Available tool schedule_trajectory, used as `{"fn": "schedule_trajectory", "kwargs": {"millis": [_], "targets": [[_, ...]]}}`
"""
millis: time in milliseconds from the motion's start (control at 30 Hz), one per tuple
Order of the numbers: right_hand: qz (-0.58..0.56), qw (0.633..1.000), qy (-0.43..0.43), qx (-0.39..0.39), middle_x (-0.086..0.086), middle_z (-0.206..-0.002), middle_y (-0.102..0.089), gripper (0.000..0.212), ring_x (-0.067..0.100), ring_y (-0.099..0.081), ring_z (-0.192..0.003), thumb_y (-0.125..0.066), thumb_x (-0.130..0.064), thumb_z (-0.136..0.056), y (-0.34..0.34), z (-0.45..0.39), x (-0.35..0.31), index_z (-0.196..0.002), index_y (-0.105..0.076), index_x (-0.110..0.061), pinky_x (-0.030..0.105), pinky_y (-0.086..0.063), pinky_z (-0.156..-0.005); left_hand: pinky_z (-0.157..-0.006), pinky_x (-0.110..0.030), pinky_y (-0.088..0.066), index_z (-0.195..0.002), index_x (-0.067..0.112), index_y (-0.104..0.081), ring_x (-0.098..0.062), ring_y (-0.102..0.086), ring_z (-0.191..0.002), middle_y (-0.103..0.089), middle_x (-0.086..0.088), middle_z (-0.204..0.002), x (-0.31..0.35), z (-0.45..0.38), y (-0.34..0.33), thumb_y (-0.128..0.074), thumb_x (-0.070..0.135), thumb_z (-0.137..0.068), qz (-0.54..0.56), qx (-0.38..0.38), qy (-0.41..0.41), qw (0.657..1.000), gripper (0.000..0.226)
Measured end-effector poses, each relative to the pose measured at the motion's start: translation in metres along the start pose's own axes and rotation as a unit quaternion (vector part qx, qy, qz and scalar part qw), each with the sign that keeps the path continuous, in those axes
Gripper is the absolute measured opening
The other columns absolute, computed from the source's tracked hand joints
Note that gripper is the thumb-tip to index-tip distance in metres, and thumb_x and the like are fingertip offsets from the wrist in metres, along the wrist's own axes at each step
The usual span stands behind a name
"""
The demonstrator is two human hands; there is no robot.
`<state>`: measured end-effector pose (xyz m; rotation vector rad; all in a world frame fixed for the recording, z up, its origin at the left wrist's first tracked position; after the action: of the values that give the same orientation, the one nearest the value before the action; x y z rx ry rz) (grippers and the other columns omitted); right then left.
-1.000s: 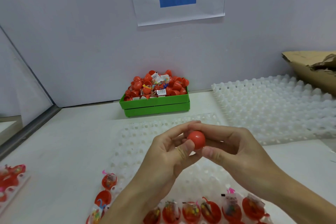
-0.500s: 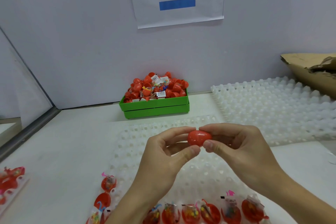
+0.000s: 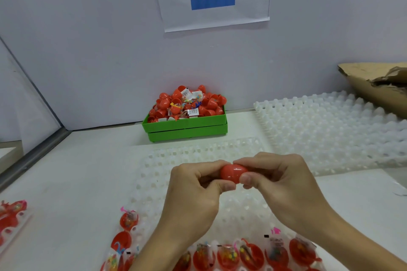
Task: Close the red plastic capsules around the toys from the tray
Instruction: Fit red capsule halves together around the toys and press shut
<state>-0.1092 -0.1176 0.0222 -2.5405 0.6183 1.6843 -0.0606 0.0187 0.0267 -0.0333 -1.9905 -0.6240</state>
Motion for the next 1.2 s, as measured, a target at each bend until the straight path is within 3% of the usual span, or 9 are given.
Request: {"fn": "schedule_trajectory", "kwargs": {"millis": [100, 200, 367, 500, 633, 800, 867, 1000, 1200], "targets": [[-0.068, 0.997, -0.043, -0.006, 0.000, -0.081, -0.077, 0.038, 0.017, -0.072, -0.068, -0.077, -0.021, -0.073, -0.001, 0.000, 0.007, -0.109, -0.070, -0.031, 0.021, -0.056, -0.067, -0.080, -0.020, -0.056, -0.114, 0.029, -0.069, -0.013, -0.074, -0.083, -0.077, 0.004, -0.088, -0.009, -0.001, -0.003, -0.068, 0.003, -0.088, 0.052, -0.034, 0.030, 0.998, 0.037], [-0.107, 0.993, -0.048, 0.000, 0.001, -0.089, -0.078, 0.054, 0.019, -0.074, -0.074, -0.067, -0.033, -0.072, 0.003, -0.002, 0.006, -0.125, -0.059, -0.026, 0.021, -0.057, -0.066, -0.071, -0.027, -0.058, -0.107, 0.012, -0.071, -0.026, -0.074, -0.082, -0.075, -0.012, -0.089, -0.014, -0.003, -0.005, -0.063, 0.014, -0.088, 0.182, -0.035, 0.070, 0.980, 0.020], [-0.130, 0.989, -0.042, 0.054, 0.003, -0.097, -0.077, 0.051, 0.025, -0.075, -0.082, -0.060, -0.036, -0.078, 0.032, -0.008, 0.006, -0.125, -0.062, -0.017, 0.025, -0.059, -0.064, -0.061, -0.031, -0.059, -0.094, -0.006, -0.075, -0.033, -0.072, -0.079, -0.071, -0.026, -0.089, -0.032, 0.001, -0.011, -0.057, 0.022, -0.082, 0.536, -0.001, 0.227, 0.813, 0.036], [-0.132, 0.987, -0.065, 0.063, 0.007, -0.093, -0.077, 0.044, 0.025, -0.075, -0.081, -0.058, -0.033, -0.080, 0.037, -0.009, 0.016, -0.119, -0.066, -0.016, 0.026, -0.059, -0.064, -0.060, -0.031, -0.061, -0.091, -0.008, -0.075, -0.034, -0.074, -0.080, -0.072, -0.025, -0.090, -0.030, 0.001, -0.009, -0.057, 0.023, -0.081, 0.599, -0.001, 0.239, 0.764, 0.037], [-0.110, 0.990, -0.070, 0.051, 0.007, -0.088, -0.077, 0.029, 0.022, -0.074, -0.080, -0.057, -0.025, -0.088, 0.031, -0.008, 0.022, -0.113, -0.069, -0.019, 0.026, -0.060, -0.065, -0.061, -0.030, -0.060, -0.096, -0.006, -0.072, -0.035, -0.073, -0.088, -0.072, -0.026, -0.098, -0.031, -0.002, -0.003, -0.063, 0.020, -0.080, 0.567, 0.015, 0.217, 0.794, 0.032], [-0.092, 0.992, -0.080, 0.031, 0.007, -0.085, -0.076, 0.023, 0.021, -0.074, -0.079, -0.058, -0.007, -0.094, 0.024, -0.007, 0.027, -0.108, -0.071, -0.019, 0.025, -0.059, -0.064, -0.066, -0.024, -0.057, -0.089, 0.022, -0.066, -0.024, -0.072, -0.087, -0.074, -0.009, -0.090, -0.022, -0.007, 0.029, -0.080, 0.020, -0.066, 0.318, 0.114, 0.075, 0.938, 0.027], [-0.092, 0.992, -0.081, 0.024, 0.007, -0.085, -0.076, 0.022, 0.021, -0.074, -0.078, -0.059, -0.008, -0.092, 0.020, -0.006, 0.027, -0.108, -0.072, -0.017, 0.024, -0.058, -0.062, -0.067, -0.022, -0.057, -0.085, 0.030, -0.064, -0.017, -0.071, -0.083, -0.074, -0.002, -0.086, -0.012, -0.006, 0.037, -0.084, 0.015, -0.069, 0.193, 0.137, 0.018, 0.971, 0.029], [-0.106, 0.991, -0.086, 0.006, 0.008, -0.086, -0.076, 0.027, 0.022, -0.074, -0.080, -0.062, -0.024, -0.083, 0.011, -0.004, 0.025, -0.107, -0.072, -0.017, 0.024, -0.058, -0.064, -0.066, -0.018, -0.055, -0.092, 0.034, -0.063, -0.014, -0.067, -0.090, -0.069, 0.010, -0.089, 0.007, -0.002, 0.036, -0.082, 0.000, -0.073, 0.044, 0.130, -0.086, 0.987, 0.044], [-0.118, 0.989, -0.075, -0.039, 0.002, -0.093, -0.077, 0.040, 0.020, -0.075, -0.083, -0.073, -0.032, -0.070, -0.008, 0.002, 0.014, -0.108, -0.073, -0.020, 0.024, -0.058, -0.065, -0.069, -0.014, -0.054, -0.102, 0.034, -0.060, -0.007, -0.061, -0.094, -0.060, 0.019, -0.098, 0.035, 0.006, 0.009, -0.078, 0.006, -0.076, -0.108, 0.049, -0.205, 0.972, 0.043]]}}
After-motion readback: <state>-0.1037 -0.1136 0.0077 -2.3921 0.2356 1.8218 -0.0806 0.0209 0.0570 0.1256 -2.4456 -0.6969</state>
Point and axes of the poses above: each hand's wrist, its own z-axis away from the middle knuckle, its own y-axis out of the back of the hand, x = y × z, the point moved 10 cm from there along -z, towards the middle knuckle
